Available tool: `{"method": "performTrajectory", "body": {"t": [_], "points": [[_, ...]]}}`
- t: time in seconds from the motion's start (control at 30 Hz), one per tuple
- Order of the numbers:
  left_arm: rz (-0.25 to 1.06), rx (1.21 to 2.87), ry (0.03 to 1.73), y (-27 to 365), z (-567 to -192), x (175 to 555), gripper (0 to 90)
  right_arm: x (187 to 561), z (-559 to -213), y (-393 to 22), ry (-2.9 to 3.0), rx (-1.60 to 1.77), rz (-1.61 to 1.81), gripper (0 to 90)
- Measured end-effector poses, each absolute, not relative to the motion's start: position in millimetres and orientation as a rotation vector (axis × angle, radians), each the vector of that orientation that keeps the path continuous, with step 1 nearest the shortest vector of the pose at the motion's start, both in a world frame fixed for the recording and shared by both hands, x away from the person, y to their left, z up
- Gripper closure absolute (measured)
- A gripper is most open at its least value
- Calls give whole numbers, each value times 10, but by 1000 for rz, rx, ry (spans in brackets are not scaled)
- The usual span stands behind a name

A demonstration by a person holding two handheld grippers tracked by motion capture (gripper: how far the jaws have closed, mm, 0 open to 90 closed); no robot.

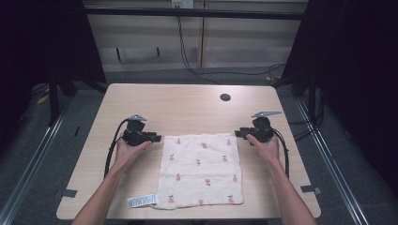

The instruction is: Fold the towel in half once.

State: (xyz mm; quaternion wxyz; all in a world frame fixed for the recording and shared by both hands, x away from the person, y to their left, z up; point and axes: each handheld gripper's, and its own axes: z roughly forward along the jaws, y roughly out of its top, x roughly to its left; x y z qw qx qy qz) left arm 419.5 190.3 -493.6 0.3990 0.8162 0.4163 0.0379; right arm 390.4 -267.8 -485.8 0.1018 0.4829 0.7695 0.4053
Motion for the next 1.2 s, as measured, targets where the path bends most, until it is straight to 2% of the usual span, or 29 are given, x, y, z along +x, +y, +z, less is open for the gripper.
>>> {"method": "performTrajectory", "body": {"t": [0.43, 0.57, 0.73, 0.87, 0.9, 1.0, 1.2], "points": [[81, 2061, 1049, 1822, -4998, 4228, 548, 4055, -5047, -2535, 2282, 1445, 1140, 658], [96, 2072, 1051, 1807, -5021, 4263, 546, 4066, -5073, -2505, 2290, 1438, 1135, 726], [105, 2067, 1038, 1759, -5036, 4287, 539, 4073, -5095, -2512, 2299, 1433, 1162, 873], [84, 2065, 1014, 1672, -5046, 4315, 556, 4070, -5102, -2500, 2300, 1430, 1194, 884], [112, 2084, 1000, 1631, -5042, 4299, 560, 4065, -5092, -2497, 2300, 1426, 1198, 884], [120, 2109, 966, 1559, -5041, 4279, 601, 4058, -5067, -2507, 2293, 1420, 1202, 884], [130, 2111, 955, 1538, -5059, 4279, 836, 4044, -5040, -2513, 2290, 1416, 1200, 884]]}}
